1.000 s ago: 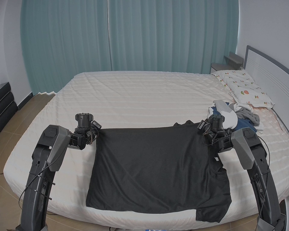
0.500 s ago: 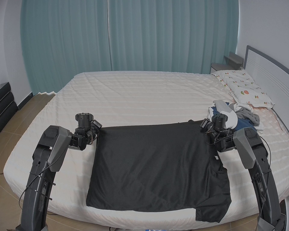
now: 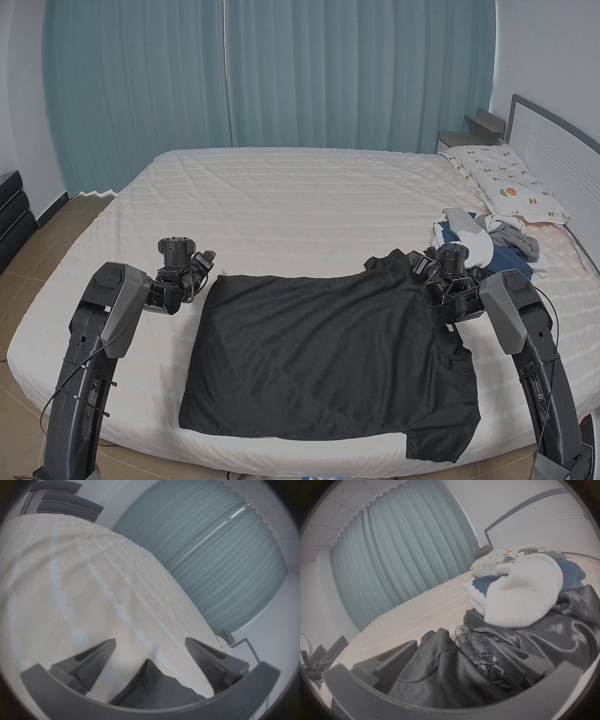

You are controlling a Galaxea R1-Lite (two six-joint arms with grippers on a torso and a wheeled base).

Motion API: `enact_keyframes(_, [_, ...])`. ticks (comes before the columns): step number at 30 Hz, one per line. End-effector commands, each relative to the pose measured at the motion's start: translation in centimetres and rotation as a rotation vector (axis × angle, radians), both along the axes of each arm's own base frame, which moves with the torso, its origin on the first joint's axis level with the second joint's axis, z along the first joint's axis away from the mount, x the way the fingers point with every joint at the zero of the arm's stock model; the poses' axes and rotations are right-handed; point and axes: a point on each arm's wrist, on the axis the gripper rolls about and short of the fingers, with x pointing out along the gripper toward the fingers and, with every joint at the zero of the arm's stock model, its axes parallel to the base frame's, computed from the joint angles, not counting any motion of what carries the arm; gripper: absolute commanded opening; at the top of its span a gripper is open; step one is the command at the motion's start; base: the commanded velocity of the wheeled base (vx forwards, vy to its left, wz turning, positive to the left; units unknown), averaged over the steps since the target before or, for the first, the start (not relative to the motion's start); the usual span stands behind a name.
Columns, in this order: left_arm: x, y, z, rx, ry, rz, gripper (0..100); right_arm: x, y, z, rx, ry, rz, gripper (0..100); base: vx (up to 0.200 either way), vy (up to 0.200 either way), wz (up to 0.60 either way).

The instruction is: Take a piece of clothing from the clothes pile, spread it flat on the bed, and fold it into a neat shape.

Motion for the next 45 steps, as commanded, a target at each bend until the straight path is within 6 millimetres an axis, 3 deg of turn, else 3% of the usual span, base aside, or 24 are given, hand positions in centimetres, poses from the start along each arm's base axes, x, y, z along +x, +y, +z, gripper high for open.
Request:
enact_keyframes(1, [0.0,0.1,-0.2,0.006,0.002,0.008,100,0.1,-0.3,1.9,0.007,-0.036,-0.011,100,0.0,0.0,0.0])
enact_keyframes(5, [-0.4,0.9,0.5,-0.003,0.018,0.043,100,-1.3,-0.9,5.4,0.014,-0.023,-0.005,100,0.0,0.0,0.0])
enact_keyframes(10, [-2.6,2.3,4.0,-0.05,0.039,0.084,100,-5.1,-1.3,7.7,0.018,0.045,0.068,100,0.0,0.0,0.0])
enact_keyframes(14, [-4.9,2.4,6.4,-0.061,0.071,0.053,100,-8.8,-1.0,10.9,0.032,0.026,0.101,100,0.0,0.0,0.0])
enact_keyframes(15, [-6.1,2.4,7.2,-0.068,0.088,0.035,100,-10.7,-0.4,12.2,0.034,0.043,0.116,100,0.0,0.0,0.0])
enact_keyframes(18, [-8.8,2.4,8.3,-0.095,0.133,-0.025,100,-14.7,0.3,13.4,0.035,0.104,0.158,100,0.0,0.0,0.0])
enact_keyframes(23, [-14.4,1.2,8.1,-0.14,0.25,-0.133,100,-21.5,-0.4,12.3,0.12,0.244,0.206,100,0.0,0.0,0.0])
enact_keyframes(26, [-16.7,0.7,7.4,-0.141,0.276,-0.153,100,-24.0,-0.7,11.5,0.173,0.284,0.184,100,0.0,0.0,0.0])
enact_keyframes(28, [-19.5,-0.2,6.5,-0.13,0.299,-0.183,100,-26.5,-1.0,10.7,0.185,0.32,0.175,100,0.0,0.0,0.0])
enact_keyframes(34, [-25.2,-1.2,5.8,-0.127,0.32,-0.235,100,-31.1,-1.5,9.6,0.19,0.388,0.173,100,-0.167,0.0,0.0])
enact_keyframes(40, [-27.0,-1.8,4.7,-0.111,0.328,-0.262,100,-35.0,-1.2,7.9,0.174,0.515,0.188,100,-0.2,0.0,0.0])
enact_keyframes(45, [-27.0,-1.9,3.6,-0.101,0.354,-0.262,100,-35.9,-1.3,7.4,0.176,0.528,0.194,100,-0.04,0.0,0.0])
